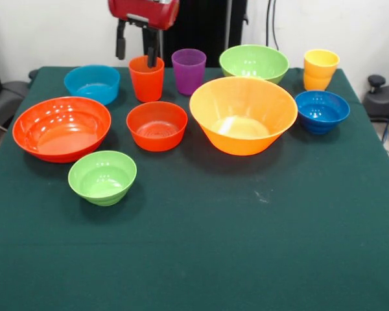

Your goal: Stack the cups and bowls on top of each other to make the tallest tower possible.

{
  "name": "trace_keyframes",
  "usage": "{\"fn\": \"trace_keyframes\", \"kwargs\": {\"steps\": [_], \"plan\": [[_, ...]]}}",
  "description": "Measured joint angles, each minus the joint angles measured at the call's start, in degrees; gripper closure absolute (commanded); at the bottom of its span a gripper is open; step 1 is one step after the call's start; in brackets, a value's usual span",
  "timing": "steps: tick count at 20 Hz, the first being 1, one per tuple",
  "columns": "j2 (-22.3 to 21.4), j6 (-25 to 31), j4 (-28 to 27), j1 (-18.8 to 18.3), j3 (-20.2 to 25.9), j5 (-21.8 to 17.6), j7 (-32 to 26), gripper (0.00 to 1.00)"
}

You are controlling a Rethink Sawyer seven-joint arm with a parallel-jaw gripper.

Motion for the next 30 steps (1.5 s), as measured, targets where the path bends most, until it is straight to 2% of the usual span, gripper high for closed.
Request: {"fn": "trace_keyframes", "kwargs": {"steps": [8,20,30], "plan": [[0.2,-4.5,0.5,-0.4,0.0,-1.7,0.0,0.00],[3.9,-19.9,2.7,-1.0,0.2,-4.1,0.0,0.00],[7.1,-21.8,3.3,0.6,-1.8,-4.4,0.0,0.00]]}}
